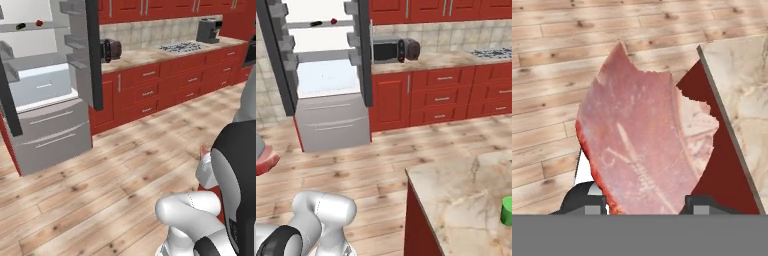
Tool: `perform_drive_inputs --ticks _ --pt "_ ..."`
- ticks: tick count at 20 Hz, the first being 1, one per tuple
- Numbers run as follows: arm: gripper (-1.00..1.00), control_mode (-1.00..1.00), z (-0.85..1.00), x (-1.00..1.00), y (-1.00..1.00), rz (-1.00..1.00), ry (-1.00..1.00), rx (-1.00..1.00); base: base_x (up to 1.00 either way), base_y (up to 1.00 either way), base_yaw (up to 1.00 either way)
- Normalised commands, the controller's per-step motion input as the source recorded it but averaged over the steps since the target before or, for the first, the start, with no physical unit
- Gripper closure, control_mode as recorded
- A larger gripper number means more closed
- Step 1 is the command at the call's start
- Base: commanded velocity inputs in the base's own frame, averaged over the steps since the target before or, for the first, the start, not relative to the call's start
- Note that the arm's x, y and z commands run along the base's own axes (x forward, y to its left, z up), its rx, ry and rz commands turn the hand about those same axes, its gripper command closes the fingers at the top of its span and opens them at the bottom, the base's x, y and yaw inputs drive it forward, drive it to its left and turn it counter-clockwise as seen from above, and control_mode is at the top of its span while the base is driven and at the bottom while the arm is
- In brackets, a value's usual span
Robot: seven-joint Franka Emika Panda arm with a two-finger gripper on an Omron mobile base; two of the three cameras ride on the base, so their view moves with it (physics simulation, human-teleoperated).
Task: Gather the bell pepper and cucumber from the fridge and place them on a tray on the dining counter. Then gather the chicken drumstick and steak from the fridge and place them on the other tray.
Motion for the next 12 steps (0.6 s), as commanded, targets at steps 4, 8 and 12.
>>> perform_drive_inputs --ticks 4,8,12 --pt "1.0 1.0 0.0 0.0 0.0 0.0 0.0 0.0 -1.0 -0.47 -0.12" --pt "1.0 1.0 0.0 0.0 0.0 0.0 0.0 0.0 -1.0 -0.48 -0.12" --pt "1.0 1.0 0.0 0.0 0.0 0.0 0.0 0.0 -1.0 -0.47 -0.12"
